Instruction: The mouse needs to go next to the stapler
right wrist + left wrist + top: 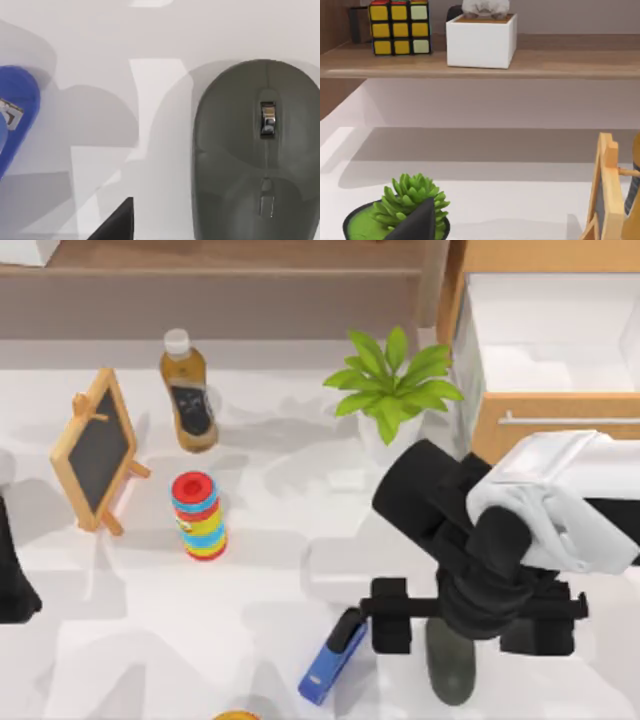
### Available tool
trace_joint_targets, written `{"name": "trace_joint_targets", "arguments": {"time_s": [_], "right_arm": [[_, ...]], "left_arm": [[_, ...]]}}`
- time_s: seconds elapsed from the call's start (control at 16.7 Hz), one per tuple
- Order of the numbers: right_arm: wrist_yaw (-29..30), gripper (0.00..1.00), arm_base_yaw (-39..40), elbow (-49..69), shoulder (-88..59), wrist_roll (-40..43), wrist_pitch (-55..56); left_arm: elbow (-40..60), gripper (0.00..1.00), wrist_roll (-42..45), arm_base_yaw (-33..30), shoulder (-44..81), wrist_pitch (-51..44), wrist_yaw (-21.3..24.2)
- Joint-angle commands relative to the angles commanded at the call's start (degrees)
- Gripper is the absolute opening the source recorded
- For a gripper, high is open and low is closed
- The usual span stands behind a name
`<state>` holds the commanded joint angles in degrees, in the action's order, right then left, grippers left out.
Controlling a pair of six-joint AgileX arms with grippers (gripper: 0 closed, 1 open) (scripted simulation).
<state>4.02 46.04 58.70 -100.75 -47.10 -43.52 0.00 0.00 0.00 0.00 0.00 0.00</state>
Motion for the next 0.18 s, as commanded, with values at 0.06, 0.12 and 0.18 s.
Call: {"name": "trace_joint_targets", "arguments": {"time_s": [0.06, 0.12, 0.18], "right_arm": [[0.0, 1.0, 0.0, 0.0, 0.0, 0.0, 0.0], [0.0, 1.0, 0.0, 0.0, 0.0, 0.0, 0.0], [0.0, 1.0, 0.0, 0.0, 0.0, 0.0, 0.0]], "left_arm": [[0.0, 1.0, 0.0, 0.0, 0.0, 0.0, 0.0], [0.0, 1.0, 0.0, 0.0, 0.0, 0.0, 0.0], [0.0, 1.0, 0.0, 0.0, 0.0, 0.0, 0.0]]}}
